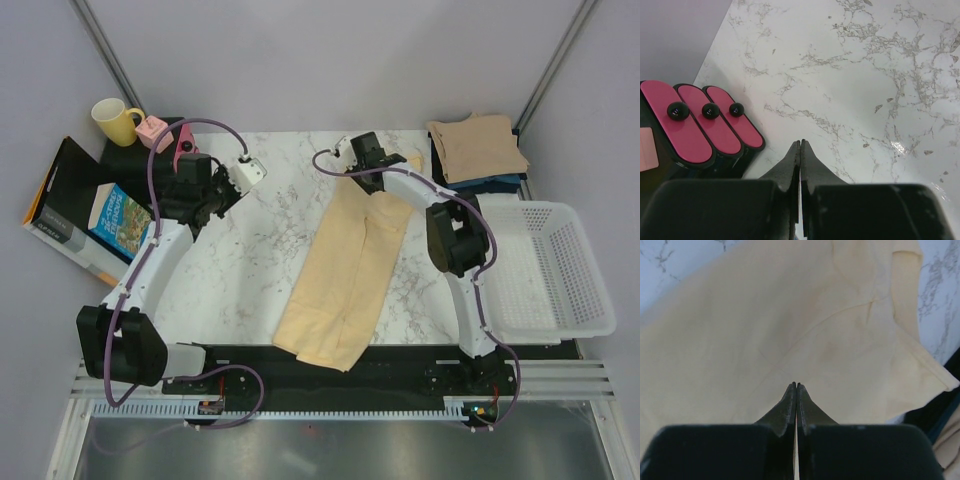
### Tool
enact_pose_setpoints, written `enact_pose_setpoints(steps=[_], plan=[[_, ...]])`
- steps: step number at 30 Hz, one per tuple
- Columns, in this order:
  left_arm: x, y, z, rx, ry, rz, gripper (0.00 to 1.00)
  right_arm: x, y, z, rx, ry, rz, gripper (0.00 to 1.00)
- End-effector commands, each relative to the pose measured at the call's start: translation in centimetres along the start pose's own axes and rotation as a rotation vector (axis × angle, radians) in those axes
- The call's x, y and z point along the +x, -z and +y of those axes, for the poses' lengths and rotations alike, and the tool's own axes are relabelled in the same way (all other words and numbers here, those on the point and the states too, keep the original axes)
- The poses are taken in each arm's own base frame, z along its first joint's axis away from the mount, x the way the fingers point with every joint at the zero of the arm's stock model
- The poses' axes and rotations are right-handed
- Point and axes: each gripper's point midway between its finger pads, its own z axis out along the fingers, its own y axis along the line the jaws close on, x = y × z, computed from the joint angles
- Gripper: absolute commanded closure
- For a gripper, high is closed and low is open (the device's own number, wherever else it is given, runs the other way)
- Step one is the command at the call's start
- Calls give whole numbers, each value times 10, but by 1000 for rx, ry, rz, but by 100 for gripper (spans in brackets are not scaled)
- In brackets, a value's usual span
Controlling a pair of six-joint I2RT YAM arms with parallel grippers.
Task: Fold and stack the t-shirts
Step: Fold the tshirt
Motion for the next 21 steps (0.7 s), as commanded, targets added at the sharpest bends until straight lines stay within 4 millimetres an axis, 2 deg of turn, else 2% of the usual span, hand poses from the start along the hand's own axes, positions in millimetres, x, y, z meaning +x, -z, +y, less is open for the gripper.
enact_pose_setpoints(steps=[1,7,12,17,21], plan=[[-9,3,7,-17,-57,-35,98,-19,-9,-4,38,-14,-22,100],[-3,-3,5,-8,-61,-16,98,-2,-38,6,7,-4,18,100],[3,-8,3,-3,-63,8,98,0,-62,12,-8,48,20,100],[8,-13,-1,9,-53,24,98,-18,-90,14,-13,130,-34,100],[13,-17,-3,11,-41,38,98,-49,-99,12,12,212,-146,100]])
